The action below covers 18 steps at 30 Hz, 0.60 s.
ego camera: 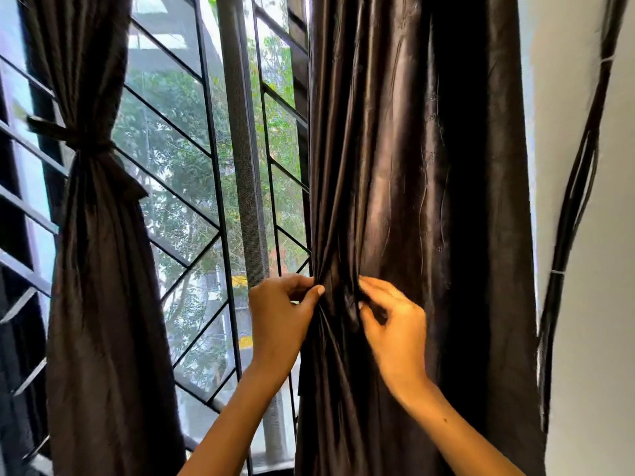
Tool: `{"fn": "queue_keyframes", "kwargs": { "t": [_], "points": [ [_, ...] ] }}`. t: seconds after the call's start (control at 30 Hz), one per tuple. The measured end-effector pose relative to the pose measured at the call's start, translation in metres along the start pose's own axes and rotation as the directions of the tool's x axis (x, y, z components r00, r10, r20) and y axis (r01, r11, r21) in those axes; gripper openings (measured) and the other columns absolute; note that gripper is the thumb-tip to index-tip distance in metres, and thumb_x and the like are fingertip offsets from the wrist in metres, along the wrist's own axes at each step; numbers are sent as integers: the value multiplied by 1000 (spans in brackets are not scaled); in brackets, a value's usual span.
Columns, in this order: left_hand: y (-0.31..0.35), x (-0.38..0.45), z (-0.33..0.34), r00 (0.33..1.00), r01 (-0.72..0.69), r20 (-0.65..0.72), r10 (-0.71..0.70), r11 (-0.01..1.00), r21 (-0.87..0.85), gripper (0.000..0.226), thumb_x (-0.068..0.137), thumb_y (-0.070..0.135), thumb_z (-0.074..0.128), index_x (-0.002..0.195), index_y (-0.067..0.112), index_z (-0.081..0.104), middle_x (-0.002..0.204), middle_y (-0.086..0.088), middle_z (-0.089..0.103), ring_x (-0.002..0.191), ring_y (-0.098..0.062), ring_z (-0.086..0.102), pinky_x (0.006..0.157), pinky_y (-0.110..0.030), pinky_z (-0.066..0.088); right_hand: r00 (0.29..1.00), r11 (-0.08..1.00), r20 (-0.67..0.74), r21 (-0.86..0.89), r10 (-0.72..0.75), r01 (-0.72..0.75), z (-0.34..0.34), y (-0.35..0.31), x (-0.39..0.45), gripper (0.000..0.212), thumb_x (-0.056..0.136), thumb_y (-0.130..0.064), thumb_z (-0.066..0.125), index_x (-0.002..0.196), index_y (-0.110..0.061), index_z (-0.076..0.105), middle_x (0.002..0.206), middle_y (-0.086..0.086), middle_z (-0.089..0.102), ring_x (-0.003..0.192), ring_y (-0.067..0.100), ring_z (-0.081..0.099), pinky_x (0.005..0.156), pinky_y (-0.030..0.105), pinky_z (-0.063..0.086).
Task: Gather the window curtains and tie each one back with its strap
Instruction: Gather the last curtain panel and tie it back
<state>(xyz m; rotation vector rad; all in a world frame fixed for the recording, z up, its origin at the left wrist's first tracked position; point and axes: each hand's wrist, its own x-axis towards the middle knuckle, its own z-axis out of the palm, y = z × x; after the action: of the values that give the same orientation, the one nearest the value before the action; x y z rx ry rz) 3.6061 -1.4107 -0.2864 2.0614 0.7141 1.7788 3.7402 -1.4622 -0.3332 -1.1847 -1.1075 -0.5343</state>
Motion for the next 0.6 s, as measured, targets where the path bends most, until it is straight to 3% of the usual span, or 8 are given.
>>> {"fn": "queue_keyframes", "kwargs": {
  "t": [0.07,0.17,0.3,0.43,0.47,0.53,0.6],
  "points": [
    [-1,-1,3,1000,1,-3,-1,1000,11,10,73,15,80,82,11,77,71,8,72,62,9,64,63,-3,47,996,999,69,-20,-49,51,1,-7,-9,49,76,8,63,117,-19,68,118,-12,63,105,2,61,89,22,51],
    [1,-5,6,1000,-27,-10,28,999,19,13,74,15,79,86,12,78,78,2,75,63,10,62,65,-4,46,983,996,168,-36,-78,86,0,-8,-14,56,75,5,59,123,-23,63,113,-14,56,95,-1,59,78,16,49],
    [6,-11,6,998,-56,19,57,997,-54,11,77,17,77,87,13,78,76,2,75,68,4,66,60,-4,43,955,997,290,-8,-68,74,-4,-9,-14,55,78,-1,55,129,-22,59,112,-15,50,89,6,58,75,25,52],
    [8,-14,7,998,-54,9,55,995,-81,13,73,21,80,83,14,78,74,4,74,66,2,66,60,-5,44,930,997,359,1,-75,79,-7,-13,-12,44,79,-14,46,117,-20,67,112,-13,52,79,1,53,70,35,53],
    [7,-13,8,998,-64,-4,64,997,-49,13,73,21,80,82,13,77,74,4,74,65,2,65,61,-5,44,916,996,392,9,-84,88,-8,-12,-12,44,80,-16,45,116,-23,67,113,-13,52,82,0,53,74,35,53],
    [5,-9,10,998,-66,-24,66,998,-2,10,73,18,80,81,12,77,74,3,73,62,7,62,62,-3,43,913,994,395,2,-99,107,-12,-8,-10,43,80,-20,47,118,-29,67,126,-13,51,110,3,51,94,33,48],
    [3,-7,10,999,-44,-22,44,999,1,9,74,16,79,81,12,76,72,3,73,60,11,60,60,-1,41,973,996,219,-37,-71,81,-17,-1,-3,43,82,-23,58,124,-30,62,148,-3,35,138,11,30,113,34,30]
  ]
}}
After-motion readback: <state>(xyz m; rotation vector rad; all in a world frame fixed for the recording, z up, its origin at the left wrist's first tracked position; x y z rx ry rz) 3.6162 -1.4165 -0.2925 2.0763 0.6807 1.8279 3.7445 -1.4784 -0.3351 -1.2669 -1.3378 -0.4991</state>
